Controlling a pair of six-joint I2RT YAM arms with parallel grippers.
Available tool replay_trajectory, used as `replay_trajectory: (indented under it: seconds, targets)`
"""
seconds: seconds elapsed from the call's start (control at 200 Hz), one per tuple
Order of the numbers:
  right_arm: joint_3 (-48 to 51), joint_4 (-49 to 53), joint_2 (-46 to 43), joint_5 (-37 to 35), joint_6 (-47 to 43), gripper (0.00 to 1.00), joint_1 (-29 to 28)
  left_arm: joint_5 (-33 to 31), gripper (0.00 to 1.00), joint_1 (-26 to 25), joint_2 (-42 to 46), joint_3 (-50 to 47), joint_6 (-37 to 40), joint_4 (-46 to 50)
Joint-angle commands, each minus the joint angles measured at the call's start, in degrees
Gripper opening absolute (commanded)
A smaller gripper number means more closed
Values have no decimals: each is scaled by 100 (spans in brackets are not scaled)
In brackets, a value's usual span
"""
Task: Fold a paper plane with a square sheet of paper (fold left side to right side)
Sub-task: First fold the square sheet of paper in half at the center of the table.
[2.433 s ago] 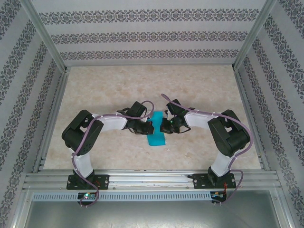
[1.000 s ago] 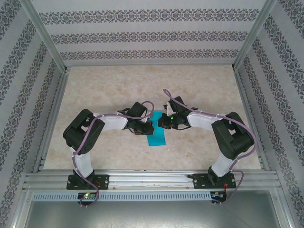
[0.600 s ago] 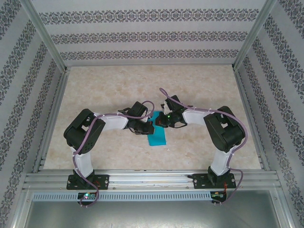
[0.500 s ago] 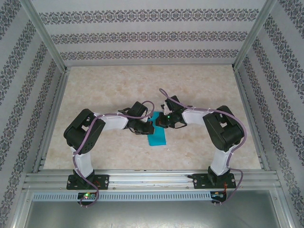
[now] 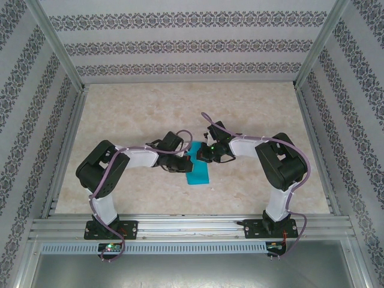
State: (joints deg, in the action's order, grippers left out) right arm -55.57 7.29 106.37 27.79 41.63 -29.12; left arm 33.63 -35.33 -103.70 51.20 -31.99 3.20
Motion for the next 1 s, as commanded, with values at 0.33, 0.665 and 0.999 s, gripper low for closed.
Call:
replay_trajectory:
  seconds: [0.33,0.665,0.999]
  targets:
    - [183,545,293,-643,39,0,182,223,4,-463,637,-1262,-457,700]
    - [235,462,268,-532,12,0,188,197,6,-420,1453,-1516,-869,562]
    - [268,449,213,-507,4,0,179,555,7,-97,1135,-544,-844,114]
